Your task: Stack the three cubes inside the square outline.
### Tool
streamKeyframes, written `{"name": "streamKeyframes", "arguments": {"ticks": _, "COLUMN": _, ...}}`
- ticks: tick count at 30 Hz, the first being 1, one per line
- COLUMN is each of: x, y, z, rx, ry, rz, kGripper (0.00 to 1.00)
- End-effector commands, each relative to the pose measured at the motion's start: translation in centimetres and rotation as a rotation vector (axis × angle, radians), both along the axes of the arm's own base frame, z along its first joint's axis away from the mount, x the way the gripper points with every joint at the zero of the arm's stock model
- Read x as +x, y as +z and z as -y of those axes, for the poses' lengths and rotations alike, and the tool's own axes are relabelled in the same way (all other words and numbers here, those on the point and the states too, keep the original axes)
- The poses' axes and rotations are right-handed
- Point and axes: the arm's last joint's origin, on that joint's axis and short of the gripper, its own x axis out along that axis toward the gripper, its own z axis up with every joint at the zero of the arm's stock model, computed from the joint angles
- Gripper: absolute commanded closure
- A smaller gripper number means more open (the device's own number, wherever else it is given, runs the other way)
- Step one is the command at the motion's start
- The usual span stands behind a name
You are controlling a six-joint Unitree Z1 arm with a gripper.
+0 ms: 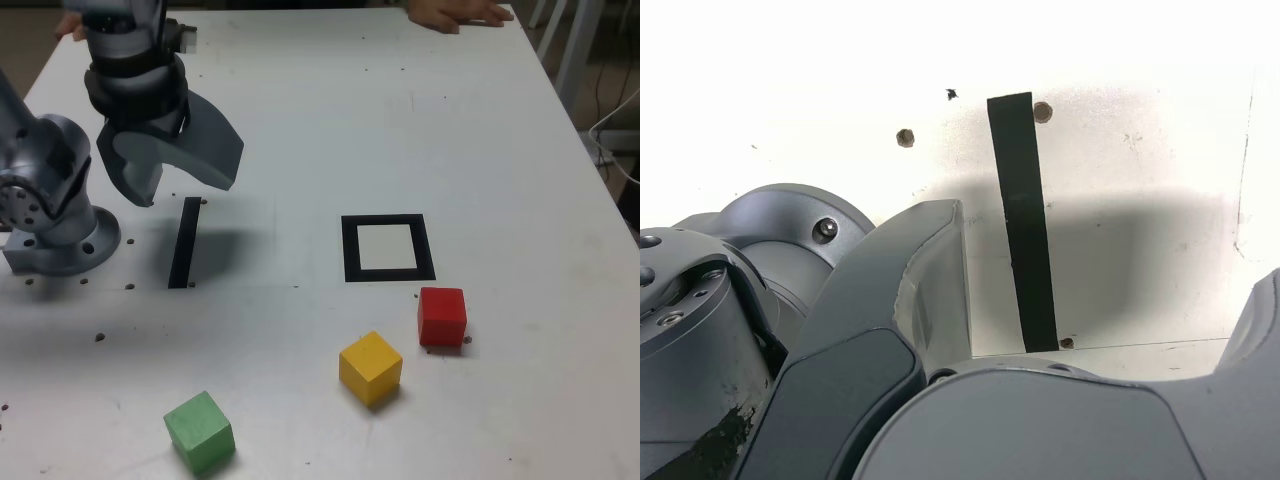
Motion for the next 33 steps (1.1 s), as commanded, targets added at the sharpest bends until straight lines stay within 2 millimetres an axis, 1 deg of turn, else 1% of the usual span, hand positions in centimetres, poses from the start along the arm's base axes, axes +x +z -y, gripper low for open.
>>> {"name": "streamKeyframes", "arguments": {"ticks": 1, "x": 0.0, "y": 0.1, "z": 0.0, "rx": 0.006, "ry": 0.002, "rz": 0.014, "kGripper": 0.0}}
{"name": "streamKeyframes", "arguments": {"ticks": 10, "x": 0.0, "y": 0.4, "z": 0.0, "rx": 0.0, "ry": 0.002, "rz": 0.004, "kGripper": 0.0}}
{"name": "streamKeyframes", "arguments": {"ticks": 14, "x": 0.0, "y": 0.4, "z": 0.3, "rx": -0.066, "ry": 0.006, "rz": -0.005, "kGripper": 0.0}}
{"name": "streamKeyframes", "arguments": {"ticks": 19, "x": 0.9, "y": 0.4, "z": 0.8, "rx": -0.153, "ry": 0.006, "rz": 0.046, "kGripper": 0.0}}
{"name": "streamKeyframes", "arguments": {"ticks": 24, "x": 2.3, "y": 0.6, "z": 1.1, "rx": -0.183, "ry": 0.0, "rz": 0.077, "kGripper": 0.0}}
{"name": "streamKeyframes", "arguments": {"ticks": 27, "x": 3.7, "y": 0.9, "z": 1.6, "rx": -0.192, "ry": -0.021, "rz": 0.095, "kGripper": 0.0}}
{"name": "streamKeyframes", "arguments": {"ticks": 30, "x": 5.4, "y": 1.6, "z": 2.5, "rx": -0.195, "ry": -0.053, "rz": 0.115, "kGripper": 0.0}}
{"name": "streamKeyframes", "arguments": {"ticks": 33, "x": 6.6, "y": 2.2, "z": 3.0, "rx": -0.193, "ry": -0.068, "rz": 0.125, "kGripper": 0.0}}
